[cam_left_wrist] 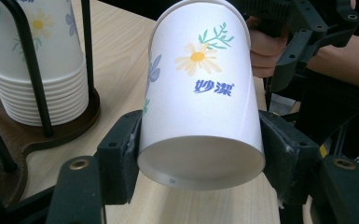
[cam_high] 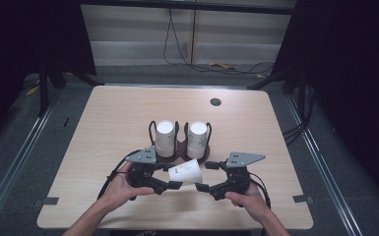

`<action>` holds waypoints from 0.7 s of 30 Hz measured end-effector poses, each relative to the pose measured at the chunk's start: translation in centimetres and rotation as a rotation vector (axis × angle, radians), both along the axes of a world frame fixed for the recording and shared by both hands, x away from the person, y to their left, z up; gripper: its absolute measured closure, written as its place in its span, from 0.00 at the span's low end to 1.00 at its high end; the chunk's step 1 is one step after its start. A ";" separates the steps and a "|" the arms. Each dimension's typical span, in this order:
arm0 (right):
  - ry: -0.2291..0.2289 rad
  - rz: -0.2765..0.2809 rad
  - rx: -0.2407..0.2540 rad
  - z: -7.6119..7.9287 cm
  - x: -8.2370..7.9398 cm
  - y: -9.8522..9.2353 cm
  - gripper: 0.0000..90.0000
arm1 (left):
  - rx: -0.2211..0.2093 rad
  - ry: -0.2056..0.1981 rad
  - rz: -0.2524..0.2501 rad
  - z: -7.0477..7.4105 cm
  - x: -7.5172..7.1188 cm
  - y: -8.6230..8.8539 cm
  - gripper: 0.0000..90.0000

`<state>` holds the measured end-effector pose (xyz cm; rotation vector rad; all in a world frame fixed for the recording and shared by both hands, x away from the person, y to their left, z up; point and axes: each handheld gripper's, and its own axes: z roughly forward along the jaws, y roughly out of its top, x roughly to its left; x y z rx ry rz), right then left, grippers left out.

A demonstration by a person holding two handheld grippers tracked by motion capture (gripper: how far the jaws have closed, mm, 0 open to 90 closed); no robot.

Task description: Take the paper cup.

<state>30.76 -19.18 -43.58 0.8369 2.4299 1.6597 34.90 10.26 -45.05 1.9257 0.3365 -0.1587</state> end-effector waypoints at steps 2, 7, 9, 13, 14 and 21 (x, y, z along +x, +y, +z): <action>0.000 -0.001 0.007 0.0 0.0 0.0 0.17 | -0.005 -0.002 -0.002 0.1 -0.1 -0.1 0.40; -0.025 -0.010 0.008 0.0 -0.1 0.0 0.19 | -0.029 0.005 0.004 0.1 0.0 0.0 0.40; -0.028 -0.015 0.022 0.1 -0.1 0.0 0.19 | -0.030 0.004 0.007 0.2 0.0 0.0 0.40; -0.025 -0.018 0.040 0.2 0.0 -0.1 0.19 | -0.043 -0.003 0.008 0.2 0.0 0.0 0.40; -0.027 -0.019 0.045 0.2 0.0 -0.1 0.19 | -0.043 -0.007 0.012 0.3 -0.1 0.0 0.40; -0.049 -0.016 0.052 0.3 0.0 0.0 0.18 | -0.061 -0.015 0.003 0.6 -0.2 0.0 0.40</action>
